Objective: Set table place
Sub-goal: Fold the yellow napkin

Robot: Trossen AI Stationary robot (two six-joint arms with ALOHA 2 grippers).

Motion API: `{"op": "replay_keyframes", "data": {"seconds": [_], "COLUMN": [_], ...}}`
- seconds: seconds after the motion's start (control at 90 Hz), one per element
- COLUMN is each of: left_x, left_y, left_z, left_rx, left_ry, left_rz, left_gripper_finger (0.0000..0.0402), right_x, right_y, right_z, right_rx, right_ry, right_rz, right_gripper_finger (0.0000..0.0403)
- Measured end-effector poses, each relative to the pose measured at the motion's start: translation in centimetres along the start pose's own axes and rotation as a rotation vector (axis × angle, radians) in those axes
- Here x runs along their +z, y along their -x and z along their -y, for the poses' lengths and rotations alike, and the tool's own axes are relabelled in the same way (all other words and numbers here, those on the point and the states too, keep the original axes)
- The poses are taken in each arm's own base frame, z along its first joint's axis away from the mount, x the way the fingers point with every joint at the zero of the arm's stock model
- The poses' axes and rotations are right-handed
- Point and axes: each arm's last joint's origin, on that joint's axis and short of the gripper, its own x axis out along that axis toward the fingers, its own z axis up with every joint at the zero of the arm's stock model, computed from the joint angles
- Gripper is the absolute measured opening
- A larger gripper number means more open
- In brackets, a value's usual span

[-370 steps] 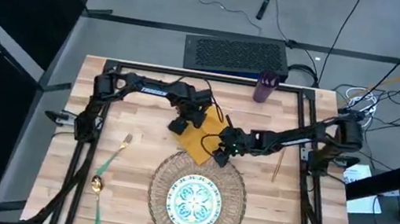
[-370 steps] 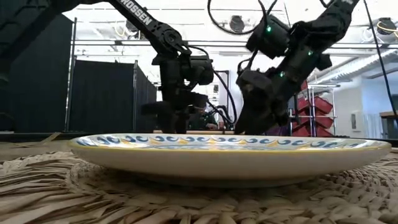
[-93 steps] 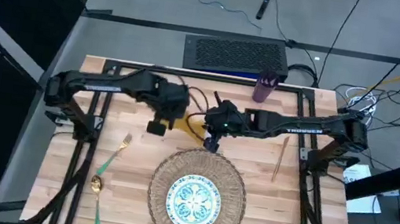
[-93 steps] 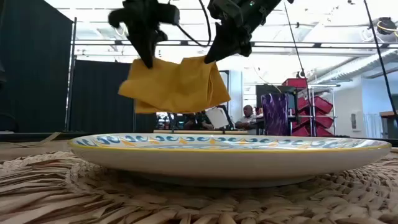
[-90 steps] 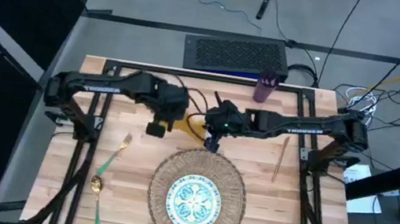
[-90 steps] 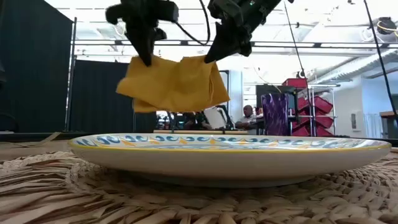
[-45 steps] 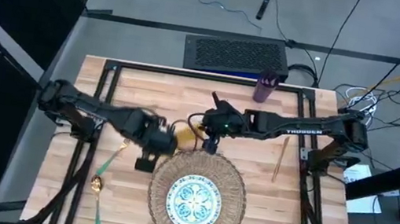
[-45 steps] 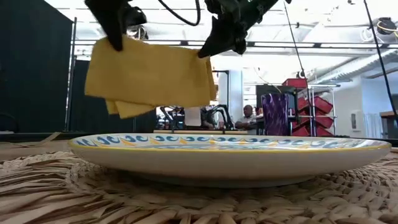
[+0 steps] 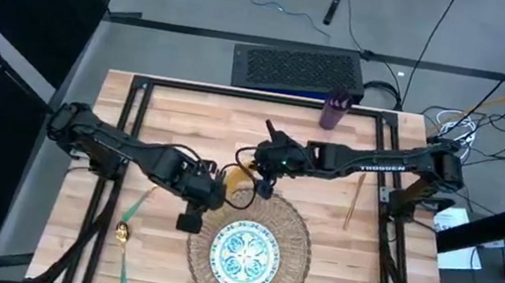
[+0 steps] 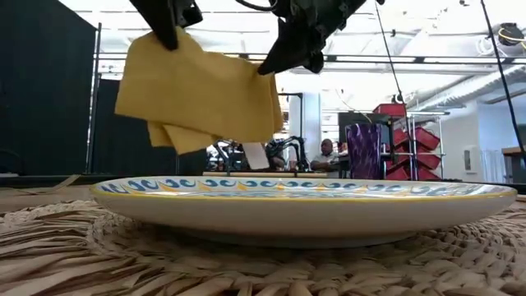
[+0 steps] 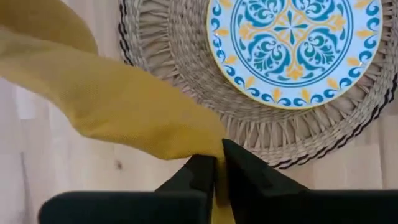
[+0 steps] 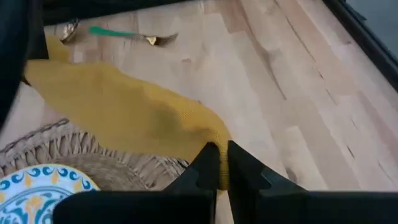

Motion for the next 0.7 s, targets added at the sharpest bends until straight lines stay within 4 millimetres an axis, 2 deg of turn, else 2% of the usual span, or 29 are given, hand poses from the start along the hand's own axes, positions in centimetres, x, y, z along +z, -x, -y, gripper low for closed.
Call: {"op": "replay_keyframes", "data": {"seconds": [0.244,0.333,0.5,0.6,0.7], "left_x": [-0.9,-1.2,-1.9,-2.6,-3.0], "left_y": [0.0,0.1,0.2,0.4,0.6], "left_z": [-0.2,-0.3,-0.6,-0.9,-1.1], "left_rx": [0.037,0.057,0.118,0.181,0.238], "left_ry": [-0.008,-0.012,-0.022,-0.036,-0.038], "left_rz": [-0.086,-0.125,-0.192,-0.253,-0.291], "left_gripper_finger": [0.0126,0.0148,0.0157,0.0157,0.0157], "right_x": [-0.3,-0.3,-0.1,0.8,1.9], "right_y": [-0.1,-0.1,0.1,0.6,1.2], "right_z": [0.1,0.1,0.5,0.5,1.3], "right_rx": [-0.006,0.005,0.06,0.088,0.116], "right_ry": [0.003,0.002,-0.037,-0.058,-0.065], "right_rz": [-0.03,-0.037,-0.065,-0.052,-0.053], "right_gripper_finger": [0.0,0.0,0.0,0.0,0.0]}}
